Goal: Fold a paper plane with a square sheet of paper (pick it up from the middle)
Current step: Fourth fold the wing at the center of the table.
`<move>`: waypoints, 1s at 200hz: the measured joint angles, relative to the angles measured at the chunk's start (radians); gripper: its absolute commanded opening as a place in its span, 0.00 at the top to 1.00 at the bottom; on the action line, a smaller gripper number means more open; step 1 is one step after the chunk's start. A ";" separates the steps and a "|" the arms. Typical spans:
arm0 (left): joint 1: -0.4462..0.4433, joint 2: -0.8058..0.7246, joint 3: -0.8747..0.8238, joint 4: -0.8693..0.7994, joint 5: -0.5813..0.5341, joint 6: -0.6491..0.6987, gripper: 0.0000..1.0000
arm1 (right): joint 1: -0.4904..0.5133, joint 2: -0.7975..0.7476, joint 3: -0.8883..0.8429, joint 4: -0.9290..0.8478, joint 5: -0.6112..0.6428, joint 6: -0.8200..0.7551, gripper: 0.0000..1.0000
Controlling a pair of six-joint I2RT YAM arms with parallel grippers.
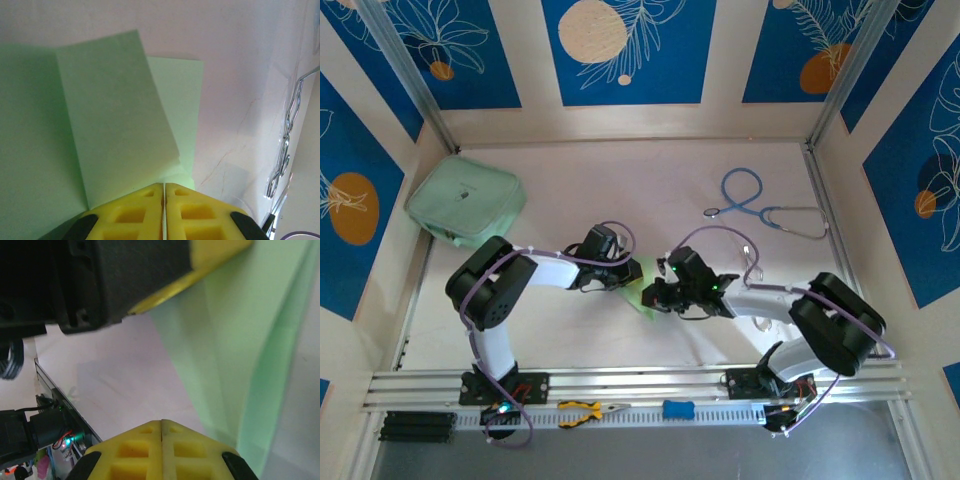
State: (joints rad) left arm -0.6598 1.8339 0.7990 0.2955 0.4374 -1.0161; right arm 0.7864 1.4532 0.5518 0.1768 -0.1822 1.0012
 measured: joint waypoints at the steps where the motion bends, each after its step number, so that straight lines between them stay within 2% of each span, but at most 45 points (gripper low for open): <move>1: 0.000 0.000 0.000 0.000 0.000 0.000 0.88 | 0.000 0.003 0.002 0.000 0.000 0.000 0.94; 53: 0.000 0.000 0.000 0.000 0.000 0.000 0.88 | -0.003 0.094 0.047 0.002 0.010 -0.006 0.94; 200: 0.000 0.000 0.000 0.000 0.000 0.000 0.88 | -0.016 0.097 -0.060 0.107 0.005 0.040 0.94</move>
State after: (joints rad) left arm -0.6598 1.8339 0.7990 0.2951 0.4374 -1.0157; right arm 0.7700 1.5505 0.4915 0.2840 -0.1768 1.0412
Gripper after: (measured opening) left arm 0.117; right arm 0.067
